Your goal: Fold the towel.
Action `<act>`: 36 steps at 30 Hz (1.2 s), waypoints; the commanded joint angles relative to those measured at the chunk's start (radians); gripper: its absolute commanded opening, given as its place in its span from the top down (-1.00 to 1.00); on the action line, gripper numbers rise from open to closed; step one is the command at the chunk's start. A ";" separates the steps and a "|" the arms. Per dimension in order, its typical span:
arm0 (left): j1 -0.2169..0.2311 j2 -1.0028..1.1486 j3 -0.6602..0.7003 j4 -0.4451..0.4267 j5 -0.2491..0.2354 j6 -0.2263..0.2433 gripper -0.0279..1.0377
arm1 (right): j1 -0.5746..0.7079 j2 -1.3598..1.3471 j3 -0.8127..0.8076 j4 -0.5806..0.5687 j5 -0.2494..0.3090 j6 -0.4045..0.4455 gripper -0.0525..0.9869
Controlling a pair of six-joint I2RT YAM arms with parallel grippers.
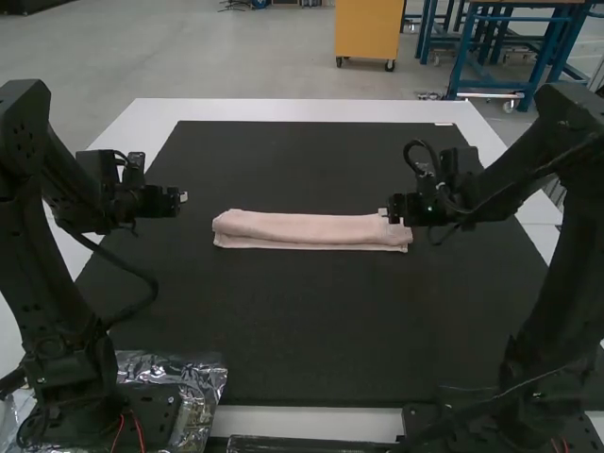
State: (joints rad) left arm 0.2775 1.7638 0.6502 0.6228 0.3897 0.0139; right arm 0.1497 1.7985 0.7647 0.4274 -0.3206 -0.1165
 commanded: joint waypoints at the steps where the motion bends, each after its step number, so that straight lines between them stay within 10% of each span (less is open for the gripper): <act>1: 0.003 -0.030 -0.003 0.009 0.008 0.006 -0.88 | 0.005 0.007 0.010 0.014 0.026 -0.020 -0.83; 14: 0.003 -0.030 -0.003 0.009 0.008 0.017 -0.88 | 0.010 0.147 -0.001 0.056 0.025 -0.029 -0.75; 20: 0.005 -0.030 -0.004 0.009 0.009 0.017 -0.88 | 0.013 0.231 -0.021 0.063 -0.023 -0.035 0.90; 36: 0.005 -0.043 -0.004 0.002 0.009 0.018 -0.88 | -0.239 -0.073 0.013 -0.148 -0.081 -0.114 0.94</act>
State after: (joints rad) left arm 0.2775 1.7638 0.6506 0.6178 0.3901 0.0216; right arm -0.0399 1.7954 0.7380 0.2981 -0.3859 -0.1810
